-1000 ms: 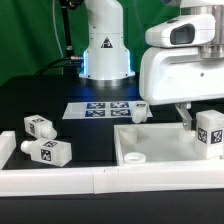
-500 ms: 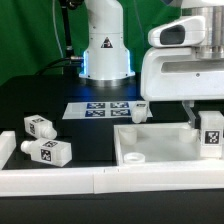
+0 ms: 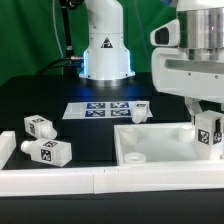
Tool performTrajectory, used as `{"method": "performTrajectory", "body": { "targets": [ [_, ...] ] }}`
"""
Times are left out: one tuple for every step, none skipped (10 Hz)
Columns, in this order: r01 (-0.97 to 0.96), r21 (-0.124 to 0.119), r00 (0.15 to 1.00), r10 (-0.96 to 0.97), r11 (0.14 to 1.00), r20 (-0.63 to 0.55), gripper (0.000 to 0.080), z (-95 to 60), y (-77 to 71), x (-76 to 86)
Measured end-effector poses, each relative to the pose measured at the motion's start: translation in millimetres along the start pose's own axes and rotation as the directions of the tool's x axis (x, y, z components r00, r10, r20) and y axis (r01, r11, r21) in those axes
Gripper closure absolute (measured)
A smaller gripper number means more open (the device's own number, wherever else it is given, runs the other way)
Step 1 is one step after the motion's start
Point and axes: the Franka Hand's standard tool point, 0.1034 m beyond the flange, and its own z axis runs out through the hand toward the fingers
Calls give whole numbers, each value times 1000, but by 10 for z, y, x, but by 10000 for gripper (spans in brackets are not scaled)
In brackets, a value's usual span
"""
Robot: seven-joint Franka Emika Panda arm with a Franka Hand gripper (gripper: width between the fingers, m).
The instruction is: Assemble one leg
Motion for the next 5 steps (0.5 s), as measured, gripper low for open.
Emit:
{"method": "performTrajectory", "body": {
  "targets": [
    [-167, 25, 986, 167, 986, 2, 514, 7, 9, 1],
    [-228, 25, 974, 228, 973, 3, 514, 9, 8, -28],
    [-265, 25, 964, 265, 964, 4, 514, 10, 1, -49],
    [-310, 25, 951, 310, 951, 4, 514, 9, -3, -57],
    [-291, 26, 957, 291, 956, 3, 514, 9, -3, -55]
  ]
}}
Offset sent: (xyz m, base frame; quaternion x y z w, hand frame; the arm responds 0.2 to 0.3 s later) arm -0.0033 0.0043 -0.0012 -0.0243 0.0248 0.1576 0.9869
